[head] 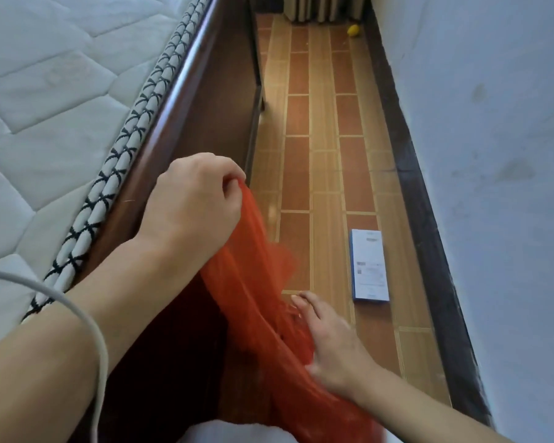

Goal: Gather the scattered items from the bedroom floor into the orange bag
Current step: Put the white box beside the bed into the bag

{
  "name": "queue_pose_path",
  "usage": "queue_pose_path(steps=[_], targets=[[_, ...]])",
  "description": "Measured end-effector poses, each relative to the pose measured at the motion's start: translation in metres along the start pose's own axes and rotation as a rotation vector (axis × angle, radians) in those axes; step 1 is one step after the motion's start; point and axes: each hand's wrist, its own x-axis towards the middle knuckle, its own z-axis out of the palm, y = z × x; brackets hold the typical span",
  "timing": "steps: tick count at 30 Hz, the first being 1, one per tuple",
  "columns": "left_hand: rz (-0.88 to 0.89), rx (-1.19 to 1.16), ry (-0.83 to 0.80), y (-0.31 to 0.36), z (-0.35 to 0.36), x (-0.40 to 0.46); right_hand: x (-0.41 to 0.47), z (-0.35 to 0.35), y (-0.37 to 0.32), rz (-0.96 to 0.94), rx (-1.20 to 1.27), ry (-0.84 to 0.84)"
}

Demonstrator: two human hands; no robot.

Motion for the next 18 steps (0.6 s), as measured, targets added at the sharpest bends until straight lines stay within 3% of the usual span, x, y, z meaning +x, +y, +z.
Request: queue_pose_path(steps=[4, 8, 10, 15, 18], targets=[[-0.059, 0.160, -0.035, -0.006, -0.006, -0.003, -0.002, 0.002, 0.032, 0.132, 0.010, -0.080], [-0.043, 0.370, -0.309, -0.008, 0.005, -0.022, 0.020, -0.031, 0.054, 0.128, 0.057, 0.015], [0.085, 0.391, -0.386, 0.004, 0.015, -0.030, 0.029, -0.045, 0.059, 0.121, 0.129, 0.083], [0.669, 0.414, -0.509, 0.050, 0.054, -0.021, 0.032, -0.060, 0.068, 0.060, 0.202, 0.222], [0.664, 0.497, -0.731, 0.049, 0.088, -0.022, 0.032, -0.071, 0.068, -0.049, 0.164, 0.393]])
